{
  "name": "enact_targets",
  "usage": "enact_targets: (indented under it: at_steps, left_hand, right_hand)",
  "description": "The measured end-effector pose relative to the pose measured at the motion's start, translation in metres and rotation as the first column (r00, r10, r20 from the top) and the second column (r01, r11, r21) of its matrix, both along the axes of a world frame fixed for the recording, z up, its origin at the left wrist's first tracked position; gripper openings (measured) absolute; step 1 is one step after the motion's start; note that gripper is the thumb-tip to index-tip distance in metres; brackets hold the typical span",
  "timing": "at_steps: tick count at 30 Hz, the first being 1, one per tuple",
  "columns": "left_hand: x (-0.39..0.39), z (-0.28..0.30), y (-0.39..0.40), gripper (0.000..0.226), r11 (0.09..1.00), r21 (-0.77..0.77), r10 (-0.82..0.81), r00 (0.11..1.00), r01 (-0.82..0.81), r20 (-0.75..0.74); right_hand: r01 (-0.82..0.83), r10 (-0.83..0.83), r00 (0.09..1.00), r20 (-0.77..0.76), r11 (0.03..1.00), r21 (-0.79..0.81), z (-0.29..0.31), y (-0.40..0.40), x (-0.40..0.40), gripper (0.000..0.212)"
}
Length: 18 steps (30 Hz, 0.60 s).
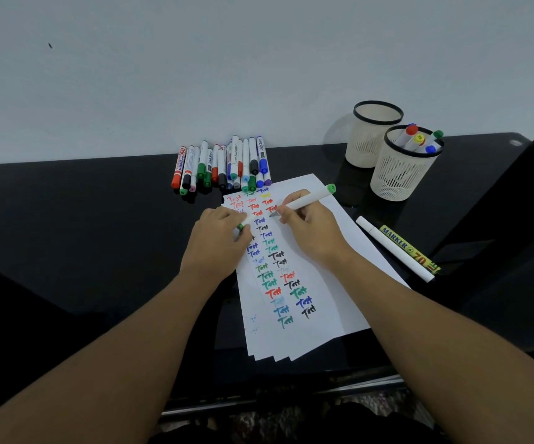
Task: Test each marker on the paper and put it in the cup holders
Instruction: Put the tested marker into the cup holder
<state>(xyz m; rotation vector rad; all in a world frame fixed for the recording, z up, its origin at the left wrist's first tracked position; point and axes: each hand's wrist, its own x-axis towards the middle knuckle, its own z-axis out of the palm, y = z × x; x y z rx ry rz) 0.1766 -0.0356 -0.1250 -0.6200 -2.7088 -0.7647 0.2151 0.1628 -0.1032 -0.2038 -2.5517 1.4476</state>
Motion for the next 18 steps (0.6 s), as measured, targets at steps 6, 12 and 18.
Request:
enact_targets:
  at_steps: [6,12,18]
  left_hand:
    - [-0.0001,-0.0004,-0.0002,0.037,1.000,0.003,-0.003,1.000,0.003,-0.004]
    - [-0.0004,-0.0003,-0.0005,0.038,1.000,-0.002,-0.006,1.000,0.006,-0.003]
    - [-0.0003,-0.0001,-0.0002,0.037,1.000,-0.002,-0.004,1.000,0.004,0.001]
  right_hand:
    - [0.007,-0.006,1.000,-0.016,0.999,0.034,0.0005,0.0007,0.0021,0.007]
    - [0.024,-0.024,1.000,0.001,1.000,0.015,-0.0007,0.0019,0.0004,0.008]
    - [0.008,-0.008,1.000,0.002,0.999,0.036,0.0029,0.0019,0.0052,0.010]
